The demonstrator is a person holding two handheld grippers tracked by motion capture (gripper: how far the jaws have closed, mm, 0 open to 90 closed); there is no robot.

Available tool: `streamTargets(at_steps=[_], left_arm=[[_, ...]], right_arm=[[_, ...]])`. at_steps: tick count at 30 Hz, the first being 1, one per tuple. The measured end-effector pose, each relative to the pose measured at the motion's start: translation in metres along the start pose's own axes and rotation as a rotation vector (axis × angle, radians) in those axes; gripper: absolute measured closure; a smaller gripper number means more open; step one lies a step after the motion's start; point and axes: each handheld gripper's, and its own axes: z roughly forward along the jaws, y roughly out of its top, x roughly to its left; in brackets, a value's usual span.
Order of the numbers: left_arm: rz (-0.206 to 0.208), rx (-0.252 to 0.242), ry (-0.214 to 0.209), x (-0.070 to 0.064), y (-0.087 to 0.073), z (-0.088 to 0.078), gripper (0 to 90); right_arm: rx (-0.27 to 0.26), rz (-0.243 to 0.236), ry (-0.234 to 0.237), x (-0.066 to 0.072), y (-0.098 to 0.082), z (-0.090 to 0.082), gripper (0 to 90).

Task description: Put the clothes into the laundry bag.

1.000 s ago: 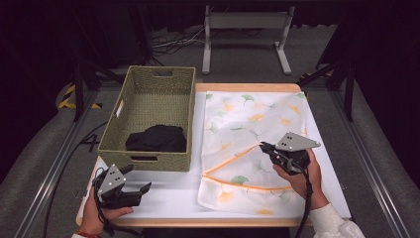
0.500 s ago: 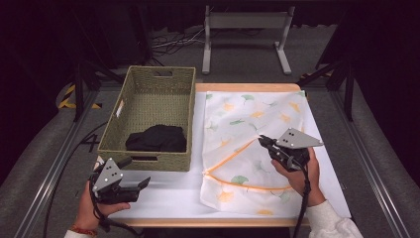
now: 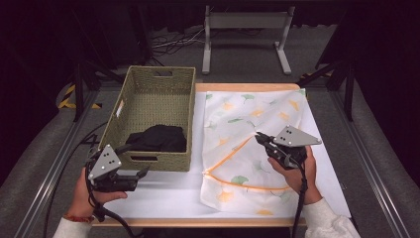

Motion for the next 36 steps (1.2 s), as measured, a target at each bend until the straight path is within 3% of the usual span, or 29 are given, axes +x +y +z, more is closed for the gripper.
streamTargets(at_steps=[7,11,13,15,20,22,25,27,33,36], left_arm=[[0.037,0.047,-0.005,0.014,0.022,0.019,13.3],[0.024,0.053,-0.017,0.022,0.032,0.029,12.7],[0.011,0.058,-0.056,0.028,0.036,0.034,11.7],[0.022,0.07,-0.038,0.031,0.041,0.039,11.7],[0.034,0.124,-0.04,0.039,0.049,0.053,11.6],[0.051,0.142,-0.008,0.042,0.052,0.057,11.5],[0.031,0.134,-0.028,0.047,0.055,0.062,11.6],[0.032,0.159,-0.048,0.05,0.056,0.069,11.5],[0.057,0.254,-0.052,0.058,0.057,0.088,11.6],[0.006,0.287,-0.086,0.068,0.059,0.093,12.0]], right_arm=[[-0.023,0.0,-0.017,0.0,0.001,-0.003,88.7],[-0.022,-0.003,-0.015,0.0,0.001,-0.002,88.7],[-0.024,0.001,-0.01,-0.001,0.001,-0.003,88.8],[-0.024,-0.001,-0.011,0.0,0.001,-0.004,88.7],[-0.03,0.0,-0.003,0.0,0.002,-0.006,88.8],[-0.034,0.0,-0.008,0.0,0.002,-0.006,88.8],[-0.036,0.004,-0.006,-0.001,0.001,-0.007,88.7],[-0.03,0.005,0.003,-0.001,0.0,-0.006,88.7],[-0.018,-0.002,0.012,-0.001,-0.002,-0.004,88.7],[-0.016,-0.001,0.017,-0.001,-0.003,-0.003,88.7]])
